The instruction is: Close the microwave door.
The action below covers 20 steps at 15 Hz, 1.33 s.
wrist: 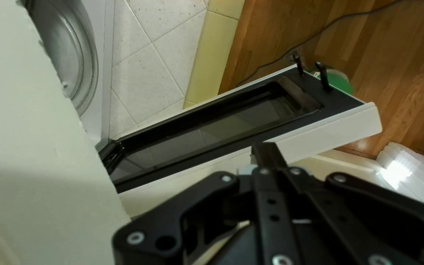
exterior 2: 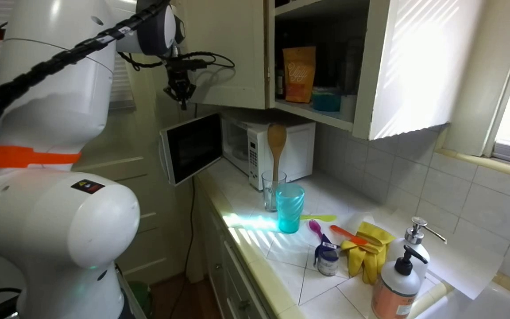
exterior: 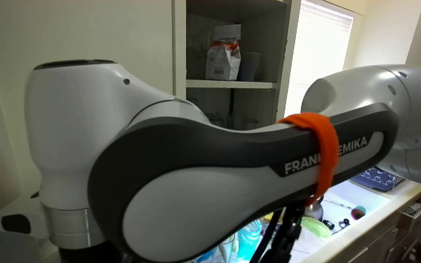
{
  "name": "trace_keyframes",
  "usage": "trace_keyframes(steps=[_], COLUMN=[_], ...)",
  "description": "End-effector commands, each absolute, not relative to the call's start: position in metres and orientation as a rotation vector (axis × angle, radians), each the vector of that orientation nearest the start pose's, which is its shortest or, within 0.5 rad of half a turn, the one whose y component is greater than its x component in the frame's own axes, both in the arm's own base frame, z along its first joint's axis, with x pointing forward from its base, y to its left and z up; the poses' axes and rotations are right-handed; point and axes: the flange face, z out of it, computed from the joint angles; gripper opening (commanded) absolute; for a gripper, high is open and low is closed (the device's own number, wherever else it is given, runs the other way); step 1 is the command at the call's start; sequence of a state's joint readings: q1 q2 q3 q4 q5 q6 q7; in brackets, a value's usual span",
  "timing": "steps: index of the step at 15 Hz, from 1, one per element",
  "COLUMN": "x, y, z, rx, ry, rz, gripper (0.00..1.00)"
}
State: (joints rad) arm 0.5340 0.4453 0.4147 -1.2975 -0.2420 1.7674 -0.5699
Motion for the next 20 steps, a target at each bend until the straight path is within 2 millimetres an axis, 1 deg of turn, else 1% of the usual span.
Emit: trace_keyframes(steps=[1,2,5,7,9,11,14,16,20], x=[0.461,0.454,0.434,0.422,0.416,0.408,0.4,0.4,0.401], y=[0.523,0.526,0.549,0.564,0.574,0.582,0.584,0.582,0.579], z=[0.509,0.503,0.501,0.495,0.483,0.47,0.452,0.442,0.43], rx=[-2.274,-2.302,-2.256,-2.236,-2.198,-2.168,-2.176,-2.193,-2.212], ry=[-2.198,-2.157,-2.103,-2.124,-2.146,-2.148,-2.155,-2.162,-2.163], rz=[-0.113,-0.089,-0.175,-0.222,-0.242,-0.213,-0.162,-0.157,-0.115], gripper=[0.0,0.0,0.0,0.0,0.0,0.0,0.0,0.0,0.0])
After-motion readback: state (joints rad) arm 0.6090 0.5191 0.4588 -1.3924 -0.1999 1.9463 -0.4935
